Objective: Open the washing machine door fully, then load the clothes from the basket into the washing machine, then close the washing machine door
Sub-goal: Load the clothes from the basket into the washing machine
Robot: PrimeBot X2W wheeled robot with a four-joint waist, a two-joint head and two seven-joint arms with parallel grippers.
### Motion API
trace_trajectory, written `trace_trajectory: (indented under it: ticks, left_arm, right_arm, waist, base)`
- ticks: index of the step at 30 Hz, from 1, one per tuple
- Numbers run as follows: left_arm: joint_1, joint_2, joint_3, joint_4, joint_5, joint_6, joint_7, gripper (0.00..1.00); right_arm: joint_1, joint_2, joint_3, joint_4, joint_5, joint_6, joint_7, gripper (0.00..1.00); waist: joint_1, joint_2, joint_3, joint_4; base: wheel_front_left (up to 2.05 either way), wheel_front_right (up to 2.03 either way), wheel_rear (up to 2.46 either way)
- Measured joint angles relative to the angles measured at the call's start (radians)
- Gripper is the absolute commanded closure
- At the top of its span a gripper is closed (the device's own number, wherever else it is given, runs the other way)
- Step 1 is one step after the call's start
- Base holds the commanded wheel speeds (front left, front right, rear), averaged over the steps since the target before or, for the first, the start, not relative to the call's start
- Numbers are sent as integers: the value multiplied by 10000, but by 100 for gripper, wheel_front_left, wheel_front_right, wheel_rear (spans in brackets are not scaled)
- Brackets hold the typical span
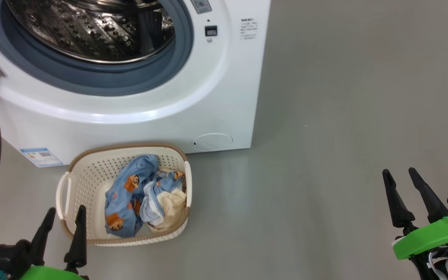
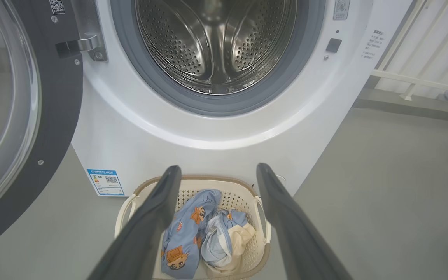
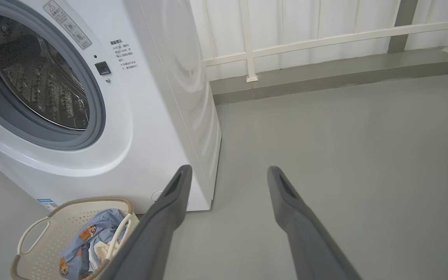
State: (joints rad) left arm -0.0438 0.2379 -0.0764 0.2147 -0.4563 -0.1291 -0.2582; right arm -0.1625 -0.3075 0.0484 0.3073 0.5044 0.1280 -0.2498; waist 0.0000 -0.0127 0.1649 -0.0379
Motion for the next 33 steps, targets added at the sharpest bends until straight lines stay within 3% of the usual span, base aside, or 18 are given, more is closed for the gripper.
trace_trajectory:
  ticks: [12, 33]
  left_arm:
    - [-241, 4, 219, -29, -56, 0, 0, 0]
    - [-349, -337, -35, 460, -165, 0, 0, 0]
  right_arm:
    - [-32, 148, 42, -21, 0, 0, 0, 0]
    - [-67, 355, 123, -121, 0, 0, 0, 0]
  waist:
    - [0, 0, 107, -45]
    - [-1, 0, 472, -18]
  base:
    - [95, -136, 41]
    - [6, -6, 0]
